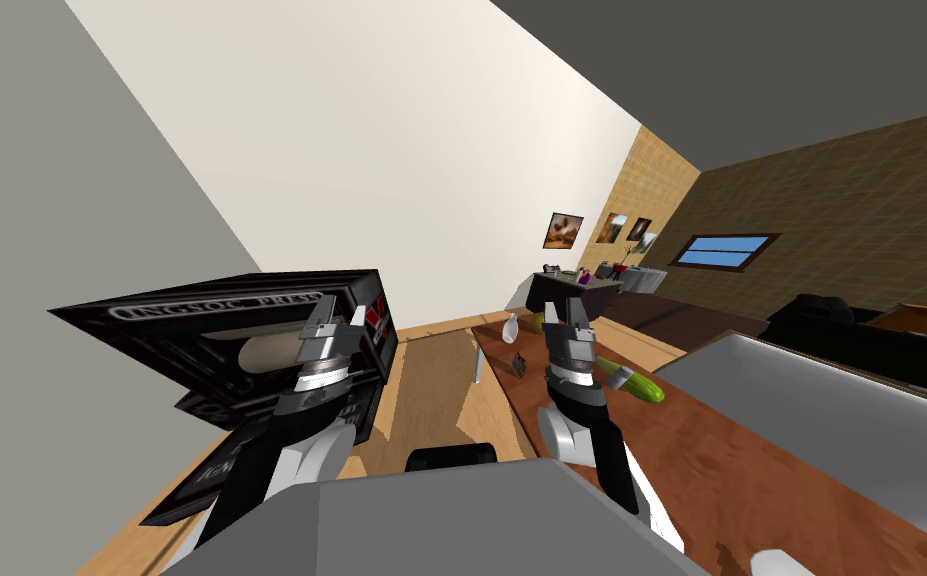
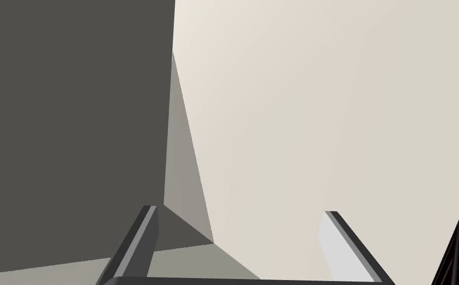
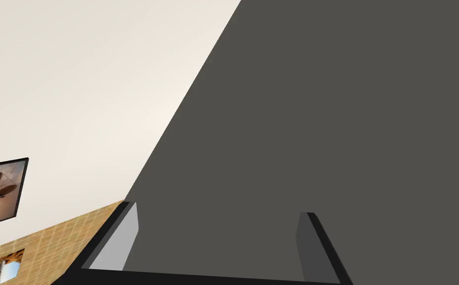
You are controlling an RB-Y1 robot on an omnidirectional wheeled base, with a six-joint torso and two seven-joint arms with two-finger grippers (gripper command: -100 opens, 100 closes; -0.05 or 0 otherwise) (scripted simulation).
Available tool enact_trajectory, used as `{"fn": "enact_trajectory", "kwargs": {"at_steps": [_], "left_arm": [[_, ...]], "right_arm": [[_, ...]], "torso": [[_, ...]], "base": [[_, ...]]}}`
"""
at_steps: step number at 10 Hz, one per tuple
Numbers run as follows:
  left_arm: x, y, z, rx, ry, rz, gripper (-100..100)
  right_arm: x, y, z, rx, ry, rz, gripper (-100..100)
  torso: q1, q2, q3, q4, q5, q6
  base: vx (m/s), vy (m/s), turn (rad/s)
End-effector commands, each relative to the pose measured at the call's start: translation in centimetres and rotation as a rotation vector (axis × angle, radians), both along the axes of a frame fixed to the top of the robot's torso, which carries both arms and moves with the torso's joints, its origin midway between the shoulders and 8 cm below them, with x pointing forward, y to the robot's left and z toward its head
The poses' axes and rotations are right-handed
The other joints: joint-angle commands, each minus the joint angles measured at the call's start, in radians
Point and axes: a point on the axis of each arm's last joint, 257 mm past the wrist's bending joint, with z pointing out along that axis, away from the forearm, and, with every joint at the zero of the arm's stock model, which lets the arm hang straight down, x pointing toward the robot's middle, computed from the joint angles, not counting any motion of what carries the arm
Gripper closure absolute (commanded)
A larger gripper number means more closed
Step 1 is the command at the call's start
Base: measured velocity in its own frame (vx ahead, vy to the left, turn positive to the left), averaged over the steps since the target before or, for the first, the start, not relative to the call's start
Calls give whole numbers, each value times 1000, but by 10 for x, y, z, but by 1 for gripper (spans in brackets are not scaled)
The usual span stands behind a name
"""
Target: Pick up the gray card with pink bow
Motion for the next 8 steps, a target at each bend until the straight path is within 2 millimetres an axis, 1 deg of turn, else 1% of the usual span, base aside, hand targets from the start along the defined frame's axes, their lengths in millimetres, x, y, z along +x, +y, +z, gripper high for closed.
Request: {"fn": "enact_trajectory", "kwargs": {"at_steps": [1,3,5,6,7,8], "left_arm": [[0,0,0,0,0,0,0],[0,0,0,0,0,0,0],[0,0,0,0,0,0,0],[0,0,0,0,0,0,0],[0,0,0,0,0,0,0],[0,0,0,0,0,0,0]], "right_arm": [[7,4,-9,-56,25,-3,-100],[15,7,-23,-117,54,-18,-100],[26,10,-40,-190,89,-43,-100],[29,11,-47,-233,98,-58,-100],[31,10,-50,-232,107,-58,-100],[37,11,-62,-277,127,-75,-100]], "torso": [[0,0,0,0,0,0],[0,-1,0,0,0,0],[-1,-1,-1,0,0,0],[0,-1,-1,0,0,0],[0,-1,-1,0,0,0],[0,-1,-1,0,0,0]], "base": [[5,-1,28],[11,-2,36],[13,-1,38],[16,-2,44],[13,-3,21],[13,-5,41]]}}
